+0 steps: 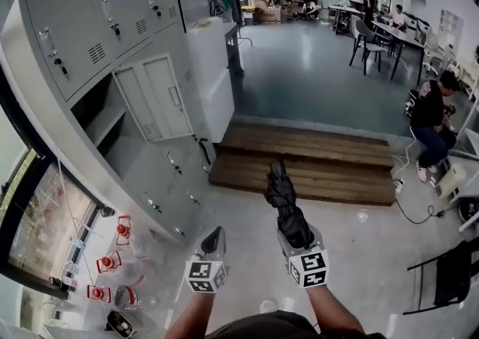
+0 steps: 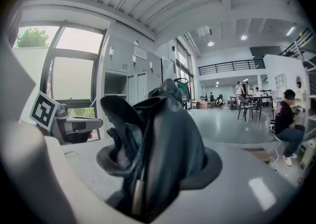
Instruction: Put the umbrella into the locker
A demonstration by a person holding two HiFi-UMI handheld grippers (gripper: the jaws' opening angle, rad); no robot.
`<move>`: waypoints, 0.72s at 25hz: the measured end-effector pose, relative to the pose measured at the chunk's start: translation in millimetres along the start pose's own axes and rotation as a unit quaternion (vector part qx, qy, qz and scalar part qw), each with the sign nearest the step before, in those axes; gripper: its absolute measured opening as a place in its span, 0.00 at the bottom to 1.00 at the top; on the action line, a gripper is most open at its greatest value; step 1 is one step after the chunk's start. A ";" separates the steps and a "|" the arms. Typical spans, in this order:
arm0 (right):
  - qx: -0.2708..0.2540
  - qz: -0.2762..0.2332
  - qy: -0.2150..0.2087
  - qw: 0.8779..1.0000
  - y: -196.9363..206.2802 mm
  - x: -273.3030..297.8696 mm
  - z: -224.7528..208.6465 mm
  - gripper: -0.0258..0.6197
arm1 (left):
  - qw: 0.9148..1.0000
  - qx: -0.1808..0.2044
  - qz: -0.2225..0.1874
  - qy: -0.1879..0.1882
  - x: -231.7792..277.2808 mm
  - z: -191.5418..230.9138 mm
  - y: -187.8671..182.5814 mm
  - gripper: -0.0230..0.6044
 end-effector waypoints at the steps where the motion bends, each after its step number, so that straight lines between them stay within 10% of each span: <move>1: 0.001 0.000 -0.003 1.000 0.7 2.4 -4.2 0.42 | 1.000 0.001 0.001 -0.003 3.8 -1.3 0.6 0.04; 18: -0.012 -0.005 -0.055 0.998 -19.8 94.7 12.3 0.42 | 0.999 0.009 -0.018 -0.045 40.7 71.2 -30.1 0.04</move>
Point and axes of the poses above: the fingertips, and each gripper's own axes: x forward along the fingers, z to its left, y out of its underside, the point moved 5 cm from there along -x, backward along the fingers, and after that the axes turned 9 degrees about -x, right-handed, at the moved point
